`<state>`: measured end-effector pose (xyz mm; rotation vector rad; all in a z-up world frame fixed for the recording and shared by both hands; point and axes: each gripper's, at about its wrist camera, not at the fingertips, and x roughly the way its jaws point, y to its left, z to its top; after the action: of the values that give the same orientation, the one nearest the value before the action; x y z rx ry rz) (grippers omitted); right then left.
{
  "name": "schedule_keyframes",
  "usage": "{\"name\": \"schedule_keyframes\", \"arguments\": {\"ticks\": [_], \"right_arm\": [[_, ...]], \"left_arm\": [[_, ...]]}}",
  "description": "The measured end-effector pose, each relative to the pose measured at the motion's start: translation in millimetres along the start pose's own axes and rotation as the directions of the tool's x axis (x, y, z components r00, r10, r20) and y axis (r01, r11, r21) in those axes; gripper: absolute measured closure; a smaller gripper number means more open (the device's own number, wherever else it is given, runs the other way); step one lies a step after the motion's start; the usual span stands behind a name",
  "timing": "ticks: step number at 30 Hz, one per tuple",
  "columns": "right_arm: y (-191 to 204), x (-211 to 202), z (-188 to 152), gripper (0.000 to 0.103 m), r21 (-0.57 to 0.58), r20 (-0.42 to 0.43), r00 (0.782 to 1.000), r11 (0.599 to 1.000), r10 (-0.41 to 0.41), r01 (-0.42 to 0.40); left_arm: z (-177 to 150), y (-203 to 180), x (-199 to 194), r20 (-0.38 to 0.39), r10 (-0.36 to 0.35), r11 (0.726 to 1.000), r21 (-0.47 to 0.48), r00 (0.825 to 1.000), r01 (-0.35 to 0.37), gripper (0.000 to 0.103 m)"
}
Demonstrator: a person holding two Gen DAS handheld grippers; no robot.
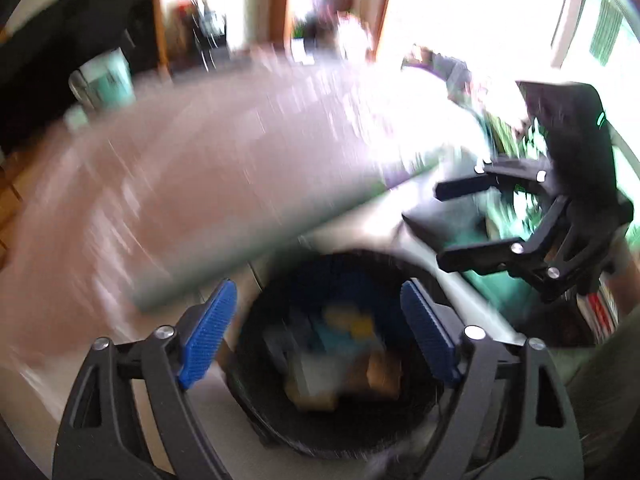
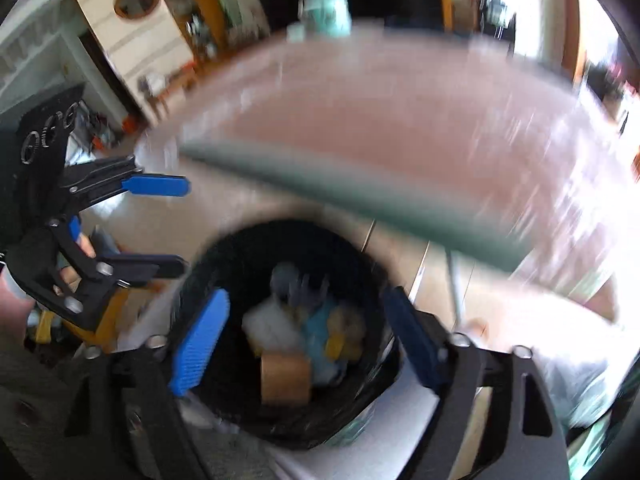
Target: Collect trash
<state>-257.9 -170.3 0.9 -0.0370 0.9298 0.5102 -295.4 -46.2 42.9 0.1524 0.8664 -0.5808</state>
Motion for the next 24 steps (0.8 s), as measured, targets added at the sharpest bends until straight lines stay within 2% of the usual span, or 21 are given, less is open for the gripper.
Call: {"name": "schedule_keyframes", "arguments": {"ticks": [1, 3, 5, 7, 8, 10, 14, 16, 18, 21, 24], "right_arm": [[-9, -6, 13, 0.004, 0.018, 0.046, 0.999, 1.0, -0.025, 0.025], [-39, -10, 42, 0.004, 0.087, 0.096, 0.99, 0.992, -0.104, 0.096], [-75, -1, 69, 0.004, 0.16, 0.116, 0.972, 0.969, -0.206, 0.186], [-111, 16, 94, 0.004, 0.208, 0.095, 0.951, 0.94, -0.294, 0.27], [-127, 25, 104, 0.004, 0.224, 0.082, 0.945, 0.93, -0.316, 0.292], [-158, 47, 117, 0.004, 0.265, 0.047, 0.934, 0.906, -0.355, 0.331], [-201, 78, 136, 0.004, 0.335, -0.01, 0.927, 0.873, -0.374, 0.356], [-212, 88, 139, 0.004, 0.322, -0.03, 0.91, 0.858, -0.413, 0.4], [-220, 95, 143, 0.004, 0.308, -0.044, 0.898, 0.849, -0.439, 0.43], [-227, 101, 146, 0.004, 0.317, -0.055, 0.894, 0.841, -0.445, 0.438], [-230, 102, 148, 0.004, 0.311, -0.061, 0.88, 0.829, -0.472, 0.466]], "left_arm": [[19, 13, -11, 0.073, 0.058, 0.998, -0.03, 0.996, -0.056, 0.002], [45, 42, -16, 0.135, 0.118, 0.989, -0.102, 0.984, -0.105, 0.002], [71, 81, -5, 0.146, 0.187, 0.966, -0.205, 0.972, -0.155, 0.002], [90, 120, 14, 0.13, 0.239, 0.936, -0.294, 0.962, -0.193, 0.002], [96, 131, 22, 0.121, 0.252, 0.927, -0.315, 0.96, -0.204, 0.002], [110, 164, 51, 0.064, 0.319, 0.893, -0.353, 0.946, -0.277, 0.002], [117, 198, 86, -0.01, 0.349, 0.852, -0.412, 0.937, -0.322, 0.002], [121, 206, 102, -0.038, 0.368, 0.839, -0.416, 0.929, -0.35, 0.002], [124, 210, 113, -0.051, 0.382, 0.837, -0.405, 0.923, -0.369, 0.002], [129, 211, 126, -0.07, 0.375, 0.838, -0.401, 0.924, -0.37, 0.002], [131, 215, 136, -0.089, 0.381, 0.832, -0.402, 0.92, -0.383, 0.002]]}}
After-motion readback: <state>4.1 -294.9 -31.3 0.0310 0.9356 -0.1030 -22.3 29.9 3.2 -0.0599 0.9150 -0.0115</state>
